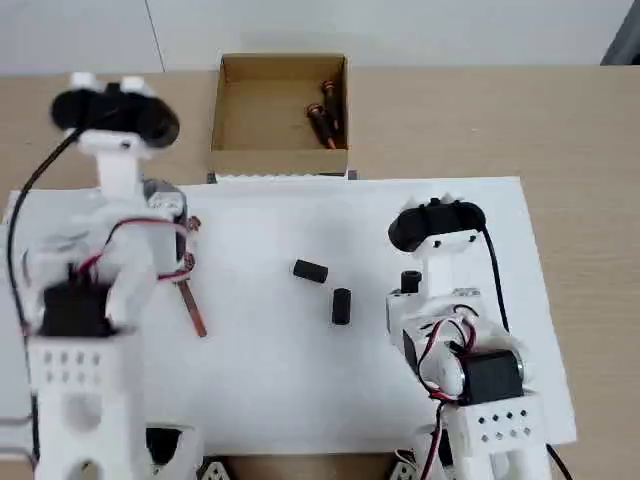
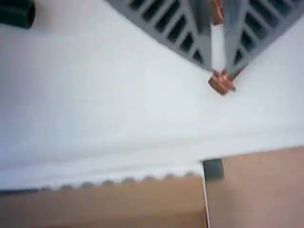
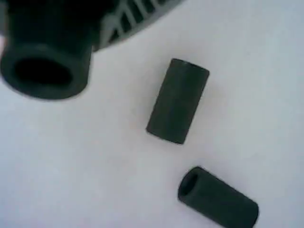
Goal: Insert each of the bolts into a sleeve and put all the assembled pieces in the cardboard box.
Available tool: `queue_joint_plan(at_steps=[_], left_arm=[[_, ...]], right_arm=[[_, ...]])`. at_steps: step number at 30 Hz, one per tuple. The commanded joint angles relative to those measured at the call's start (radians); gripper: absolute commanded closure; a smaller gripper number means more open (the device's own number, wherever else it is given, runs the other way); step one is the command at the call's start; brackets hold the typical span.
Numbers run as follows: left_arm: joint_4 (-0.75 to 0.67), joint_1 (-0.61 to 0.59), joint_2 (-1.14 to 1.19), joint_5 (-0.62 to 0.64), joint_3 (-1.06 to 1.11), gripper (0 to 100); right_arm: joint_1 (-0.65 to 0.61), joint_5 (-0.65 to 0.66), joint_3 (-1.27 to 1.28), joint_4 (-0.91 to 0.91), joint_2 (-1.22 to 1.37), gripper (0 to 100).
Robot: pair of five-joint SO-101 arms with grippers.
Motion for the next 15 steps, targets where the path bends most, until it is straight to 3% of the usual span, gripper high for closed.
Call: queue_joint_plan(at_steps=[1,6,15], left_arm=[[0.006,-0.003,0.126,-0.003,-0.088,99],[0.008,-0.005,0.328,-0.031,-0.18,99],[0.08,-0.006,0.634,-0.308,-0.343,99]], right_arm=[[0.007,-0.008,-0.003,-0.024,-0.012,99.5],[0.007,-0.008,-0.003,-0.024,-0.012,99.5],[0.005,-0.008,0.009,-0.051,-0.01,99.5]])
